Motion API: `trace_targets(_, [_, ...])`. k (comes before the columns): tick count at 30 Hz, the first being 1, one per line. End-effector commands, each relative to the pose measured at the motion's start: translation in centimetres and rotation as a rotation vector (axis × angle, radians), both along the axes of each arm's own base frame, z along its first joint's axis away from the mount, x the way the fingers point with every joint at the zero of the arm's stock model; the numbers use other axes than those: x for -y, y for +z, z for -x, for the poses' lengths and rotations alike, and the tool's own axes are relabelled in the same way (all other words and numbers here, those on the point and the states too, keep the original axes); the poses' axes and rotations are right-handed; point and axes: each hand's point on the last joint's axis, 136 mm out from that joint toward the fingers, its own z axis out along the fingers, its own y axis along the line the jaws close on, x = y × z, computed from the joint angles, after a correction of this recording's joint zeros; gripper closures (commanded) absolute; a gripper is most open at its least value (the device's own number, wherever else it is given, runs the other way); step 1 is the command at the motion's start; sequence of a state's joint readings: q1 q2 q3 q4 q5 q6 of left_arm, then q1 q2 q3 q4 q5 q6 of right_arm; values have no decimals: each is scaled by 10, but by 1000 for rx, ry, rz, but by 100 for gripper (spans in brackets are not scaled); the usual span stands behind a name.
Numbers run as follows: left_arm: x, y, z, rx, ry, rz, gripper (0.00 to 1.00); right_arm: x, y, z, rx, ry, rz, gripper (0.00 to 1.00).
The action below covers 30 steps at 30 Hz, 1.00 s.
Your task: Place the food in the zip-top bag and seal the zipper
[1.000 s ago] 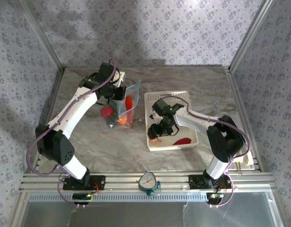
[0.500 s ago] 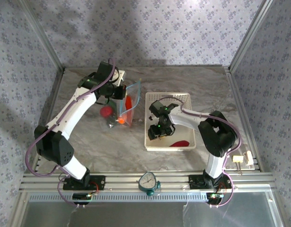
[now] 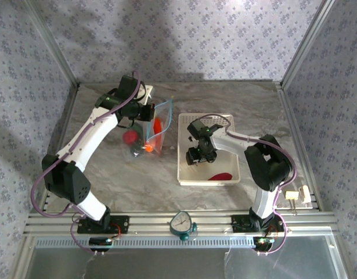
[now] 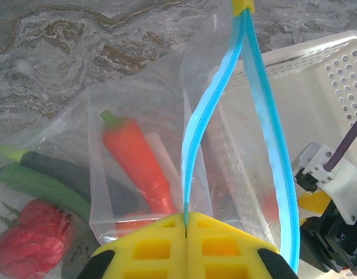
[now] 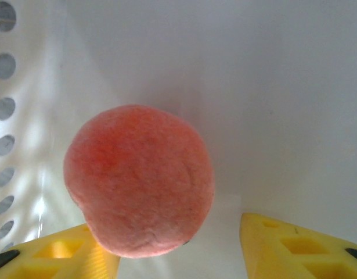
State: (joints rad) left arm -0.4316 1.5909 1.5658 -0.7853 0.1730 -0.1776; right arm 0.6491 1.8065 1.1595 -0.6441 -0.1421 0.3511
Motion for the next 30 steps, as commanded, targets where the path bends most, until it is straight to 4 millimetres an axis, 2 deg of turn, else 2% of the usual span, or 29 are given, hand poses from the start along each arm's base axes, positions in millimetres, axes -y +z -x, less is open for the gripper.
trace_targets(1, [1,19,1,40,-5,47,100,-8,3,-16,34,-5,2,40])
trace_targets(8, [0,17,-1,37,-3,50,100,-12,7,-29,81,-5,13,39])
trace_targets(12, [0,16,-1,36,-5,50,100,-11,6,-29,76,-7,22,43])
trace_targets(15, [-1,15,-1,35,-4,52,100,-9,1,-29,66,-9,35,50])
trace_targets(19, [-2,13,-2,30,-4,52,100,-8,2,-27,60,-11,34,65])
trace_targets(21, [-2,12,-2,27,-5,53,100,-6,7,-28,77,-15,44,67])
trace_targets(25, [-1,11,-1,23,-8,56,100,8,41,-39,182,-71,66,67])
trace_targets(28, [-1,12,-2,26,-9,58,100,13,86,-55,320,-115,24,67])
trace_targets(30, [0,14,-3,30,-6,65,100,7,121,-66,423,-133,-47,67])
